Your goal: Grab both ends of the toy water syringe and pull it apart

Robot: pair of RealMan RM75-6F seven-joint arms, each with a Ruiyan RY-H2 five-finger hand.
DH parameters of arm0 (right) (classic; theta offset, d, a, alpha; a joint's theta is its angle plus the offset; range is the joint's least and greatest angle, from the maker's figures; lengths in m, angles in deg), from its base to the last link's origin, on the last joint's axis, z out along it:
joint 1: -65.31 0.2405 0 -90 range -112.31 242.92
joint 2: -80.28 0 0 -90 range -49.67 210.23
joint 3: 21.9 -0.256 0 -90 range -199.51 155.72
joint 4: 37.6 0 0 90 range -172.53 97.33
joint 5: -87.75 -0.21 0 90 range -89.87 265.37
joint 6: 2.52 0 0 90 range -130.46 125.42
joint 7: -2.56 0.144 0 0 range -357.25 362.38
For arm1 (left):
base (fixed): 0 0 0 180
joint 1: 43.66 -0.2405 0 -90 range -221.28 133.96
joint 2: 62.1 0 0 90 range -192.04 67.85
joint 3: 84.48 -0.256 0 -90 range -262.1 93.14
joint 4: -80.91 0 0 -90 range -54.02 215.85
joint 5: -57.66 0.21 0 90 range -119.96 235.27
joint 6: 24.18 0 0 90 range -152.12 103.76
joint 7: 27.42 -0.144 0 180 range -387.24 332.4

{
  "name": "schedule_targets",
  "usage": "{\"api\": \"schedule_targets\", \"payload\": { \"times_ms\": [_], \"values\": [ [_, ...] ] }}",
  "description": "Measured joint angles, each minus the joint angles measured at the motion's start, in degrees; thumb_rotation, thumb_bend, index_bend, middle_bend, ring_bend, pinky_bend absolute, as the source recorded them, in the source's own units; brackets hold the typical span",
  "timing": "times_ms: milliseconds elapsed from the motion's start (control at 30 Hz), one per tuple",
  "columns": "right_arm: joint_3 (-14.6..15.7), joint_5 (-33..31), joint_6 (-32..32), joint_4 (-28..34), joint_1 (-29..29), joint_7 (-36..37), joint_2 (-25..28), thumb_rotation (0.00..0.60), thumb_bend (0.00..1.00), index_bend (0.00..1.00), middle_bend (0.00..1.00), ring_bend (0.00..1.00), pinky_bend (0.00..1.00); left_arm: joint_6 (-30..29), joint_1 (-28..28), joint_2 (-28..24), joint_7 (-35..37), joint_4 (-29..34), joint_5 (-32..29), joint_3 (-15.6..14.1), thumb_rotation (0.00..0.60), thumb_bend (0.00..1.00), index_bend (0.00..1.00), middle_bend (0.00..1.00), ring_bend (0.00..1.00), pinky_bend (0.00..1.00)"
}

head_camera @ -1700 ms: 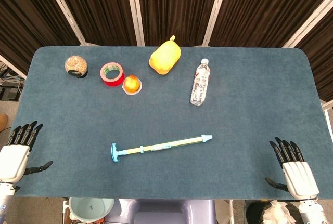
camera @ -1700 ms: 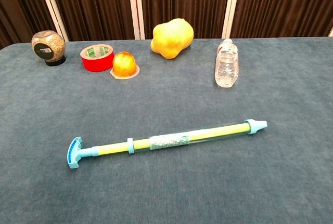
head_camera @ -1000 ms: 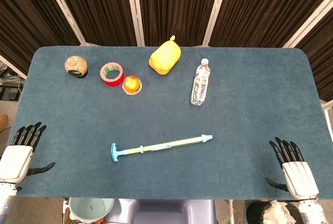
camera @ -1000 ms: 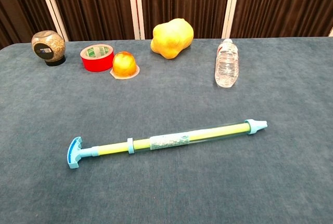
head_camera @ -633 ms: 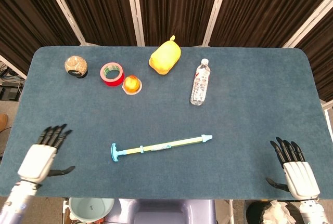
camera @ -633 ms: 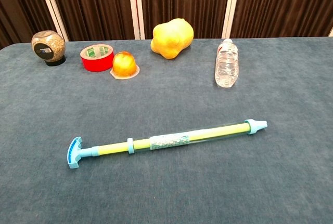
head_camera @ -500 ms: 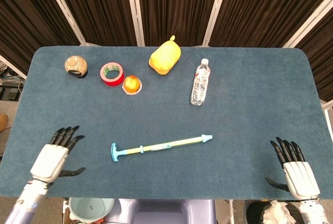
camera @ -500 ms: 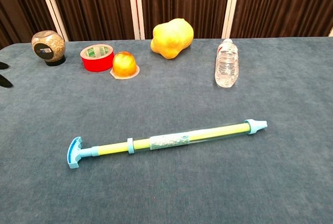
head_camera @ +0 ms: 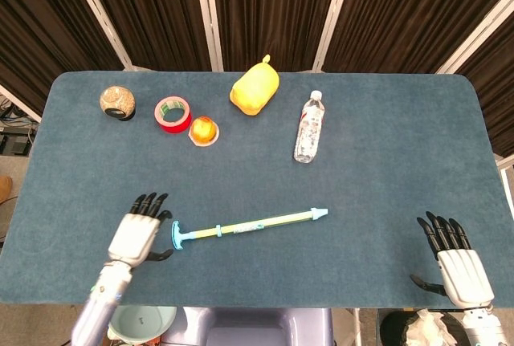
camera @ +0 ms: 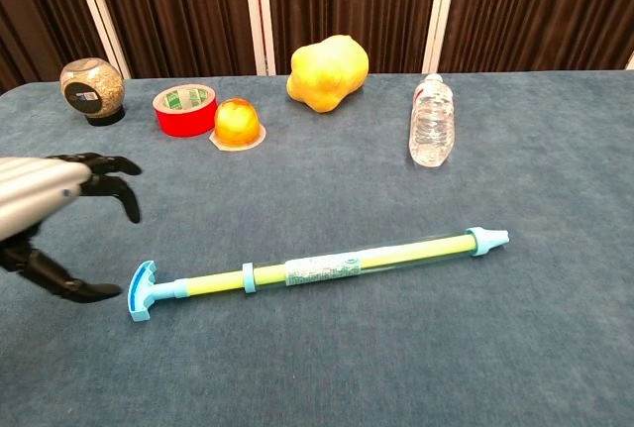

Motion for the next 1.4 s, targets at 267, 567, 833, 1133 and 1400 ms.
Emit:
{"api": "schedule_targets", "payload": {
  "times_ms": [267,567,833,1133,1400],
  "values": [
    [0.0,-0.2,-0.2,0.0,0.0,0.5,0.3,0.6,0.15,0.03,0.0,0.0,0.0,-0.7,5.1,8.0,-7.4,-1.7,-7.1,1.8,0.6,0.16,0.36,0.05,0.0,0.07],
    [0.2,0.0,0.1,0.2,-0.1,1.2,0.7,0.6,0.15,0.03,0.0,0.0,0.0,-3.7,8.0,11.5,-11.4,-3.9,-10.6,1.3,0.6,0.21,0.4,0.05,0.0,0.07],
    [0.2,0.0,-0.1,0.3,-0.1,1.2,0.7,0.6,0.15,0.03,0.0,0.0,0.0,-4.1,9.1,13.5,-11.2,-7.0,-13.5,0.3,0.6,0.24,0.42,0.05,0.0,0.07],
    [0.2,-0.4,-0.5,0.5,0.0,1.4,1.0,0.6,0.15,0.03,0.0,0.0,0.0,-4.4,10.7,15.8,-10.7,-9.0,-14.4,0.0,0.6,0.27,0.44,0.05,0.0,0.07],
    [0.2,-0.5,-0.5,0.7,-0.1,1.6,1.1,0.6,0.15,0.04,0.0,0.0,0.0,-5.0,11.3,15.7,-10.5,-10.3,-16.1,-0.1,0.6,0.28,0.45,0.05,0.0,0.07]
  ]
}}
